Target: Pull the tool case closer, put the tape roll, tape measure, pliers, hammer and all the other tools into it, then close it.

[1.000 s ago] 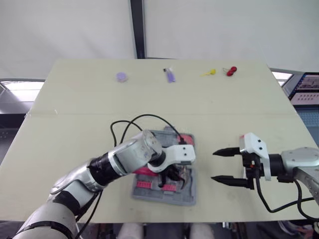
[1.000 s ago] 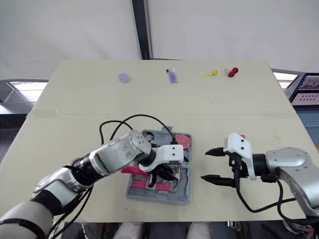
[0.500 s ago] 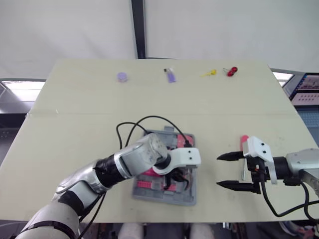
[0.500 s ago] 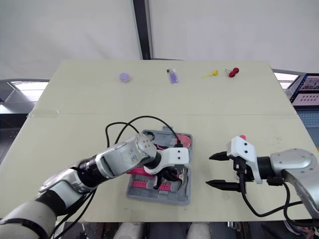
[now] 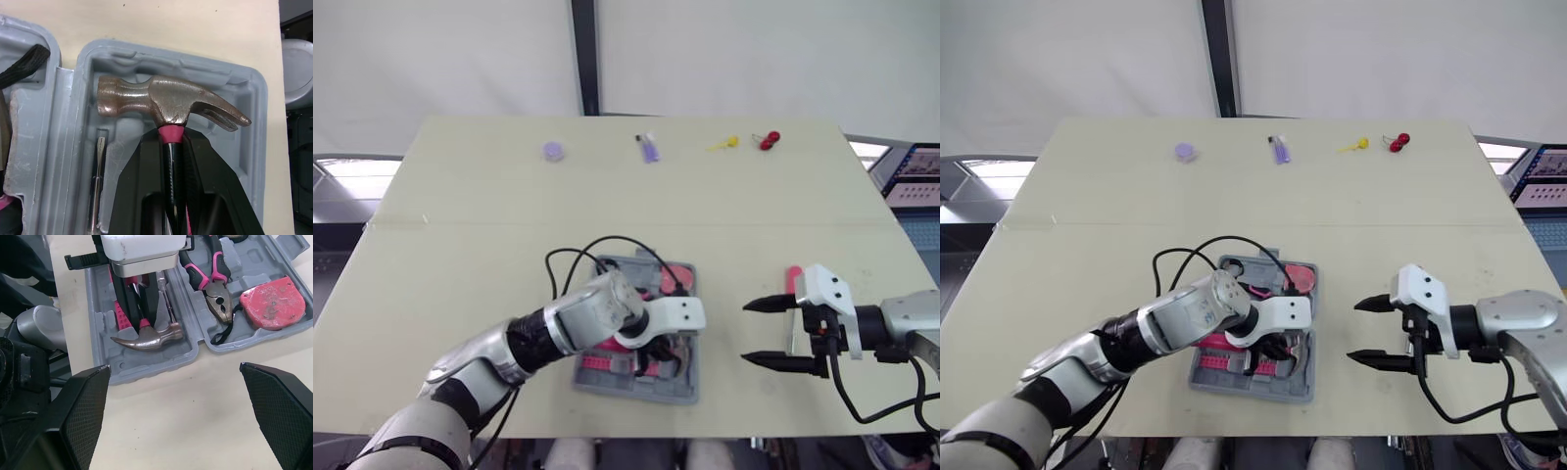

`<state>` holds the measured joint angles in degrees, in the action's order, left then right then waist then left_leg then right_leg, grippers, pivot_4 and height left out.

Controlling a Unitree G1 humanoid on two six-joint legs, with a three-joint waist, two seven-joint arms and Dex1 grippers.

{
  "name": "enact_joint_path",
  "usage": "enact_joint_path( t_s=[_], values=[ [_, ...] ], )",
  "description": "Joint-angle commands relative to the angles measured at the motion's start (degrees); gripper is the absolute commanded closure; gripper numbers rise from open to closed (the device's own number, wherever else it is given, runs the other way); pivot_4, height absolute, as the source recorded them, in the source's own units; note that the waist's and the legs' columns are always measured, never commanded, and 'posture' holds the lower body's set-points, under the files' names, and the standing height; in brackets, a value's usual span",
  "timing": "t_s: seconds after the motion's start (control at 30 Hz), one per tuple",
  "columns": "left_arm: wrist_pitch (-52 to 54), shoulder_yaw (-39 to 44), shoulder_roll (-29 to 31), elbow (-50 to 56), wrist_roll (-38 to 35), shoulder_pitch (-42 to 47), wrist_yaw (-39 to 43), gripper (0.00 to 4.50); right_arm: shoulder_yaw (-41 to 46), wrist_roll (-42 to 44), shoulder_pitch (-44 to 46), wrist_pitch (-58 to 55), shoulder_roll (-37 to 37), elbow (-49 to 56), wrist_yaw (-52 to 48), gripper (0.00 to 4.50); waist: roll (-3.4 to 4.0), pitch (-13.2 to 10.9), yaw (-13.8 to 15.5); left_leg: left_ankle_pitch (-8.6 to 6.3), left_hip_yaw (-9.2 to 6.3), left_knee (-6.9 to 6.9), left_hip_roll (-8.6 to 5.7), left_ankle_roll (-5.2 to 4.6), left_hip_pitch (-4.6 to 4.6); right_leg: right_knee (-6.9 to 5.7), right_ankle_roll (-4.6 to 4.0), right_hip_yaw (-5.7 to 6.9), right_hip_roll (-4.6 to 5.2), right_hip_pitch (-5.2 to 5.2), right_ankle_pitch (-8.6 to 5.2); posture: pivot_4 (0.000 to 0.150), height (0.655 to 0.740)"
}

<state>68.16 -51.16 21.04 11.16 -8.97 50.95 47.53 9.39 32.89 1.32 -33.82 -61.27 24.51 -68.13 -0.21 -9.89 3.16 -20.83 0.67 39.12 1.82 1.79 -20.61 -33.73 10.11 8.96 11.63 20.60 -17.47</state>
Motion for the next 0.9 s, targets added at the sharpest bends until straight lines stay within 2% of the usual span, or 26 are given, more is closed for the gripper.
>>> enact_joint_path(
  t_s=[0.03,0.9],
  values=[
    [-0.77,-0.96,-0.74,1.48,0.31,0.03,-0.27,4.43,1.66,0.82,0.6,0.02,-0.48,1.39,-0.12,0.0,0.0,0.0,0.01,0.0,0.0,0.0,0.0,0.0,0.0,0.0,0.0,0.0,0.0,0.0,0.0,0.15,0.74],
    [-4.26,-3.07,-2.58,-2.09,2.43,0.56,-0.23,4.43,2.52,1.31,-0.37,-0.25,-0.18,1.8,1.0,0.0,0.0,0.0,0.06,0.0,0.0,0.02,0.0,0.0,0.0,-0.01,0.0,0.0,0.0,-0.01,0.0,0.15,0.74]
  ],
)
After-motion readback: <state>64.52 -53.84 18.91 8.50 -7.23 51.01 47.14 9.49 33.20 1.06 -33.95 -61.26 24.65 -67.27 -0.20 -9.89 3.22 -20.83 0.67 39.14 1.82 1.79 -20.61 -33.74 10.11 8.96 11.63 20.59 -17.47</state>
